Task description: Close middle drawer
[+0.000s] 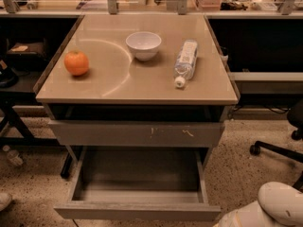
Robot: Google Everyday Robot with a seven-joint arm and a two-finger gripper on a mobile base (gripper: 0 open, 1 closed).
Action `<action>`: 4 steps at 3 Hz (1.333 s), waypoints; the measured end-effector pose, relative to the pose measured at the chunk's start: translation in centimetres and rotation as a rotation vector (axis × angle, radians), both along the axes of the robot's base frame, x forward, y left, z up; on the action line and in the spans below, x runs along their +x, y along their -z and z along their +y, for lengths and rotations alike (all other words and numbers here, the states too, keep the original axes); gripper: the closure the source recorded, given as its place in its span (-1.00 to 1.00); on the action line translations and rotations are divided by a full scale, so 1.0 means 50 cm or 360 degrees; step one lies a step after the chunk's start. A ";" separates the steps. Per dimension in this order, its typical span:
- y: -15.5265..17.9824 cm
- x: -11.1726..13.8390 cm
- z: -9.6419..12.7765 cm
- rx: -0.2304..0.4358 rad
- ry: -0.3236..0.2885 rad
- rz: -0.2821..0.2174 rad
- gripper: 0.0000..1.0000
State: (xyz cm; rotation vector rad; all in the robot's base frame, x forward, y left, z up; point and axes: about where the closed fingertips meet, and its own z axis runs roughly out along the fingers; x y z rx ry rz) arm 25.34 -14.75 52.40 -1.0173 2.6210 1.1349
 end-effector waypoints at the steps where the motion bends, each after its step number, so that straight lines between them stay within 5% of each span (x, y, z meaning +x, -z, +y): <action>1: 0.044 0.030 0.034 0.0115 0.0024 -0.0062 1.00; 2: 0.111 0.082 0.090 0.0215 -0.0024 -0.0171 1.00; 4: 0.130 0.103 0.105 0.0213 0.0000 -0.0226 1.00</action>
Offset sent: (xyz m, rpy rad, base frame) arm 0.0556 0.0471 -0.0616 0.1420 -0.1697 -0.0027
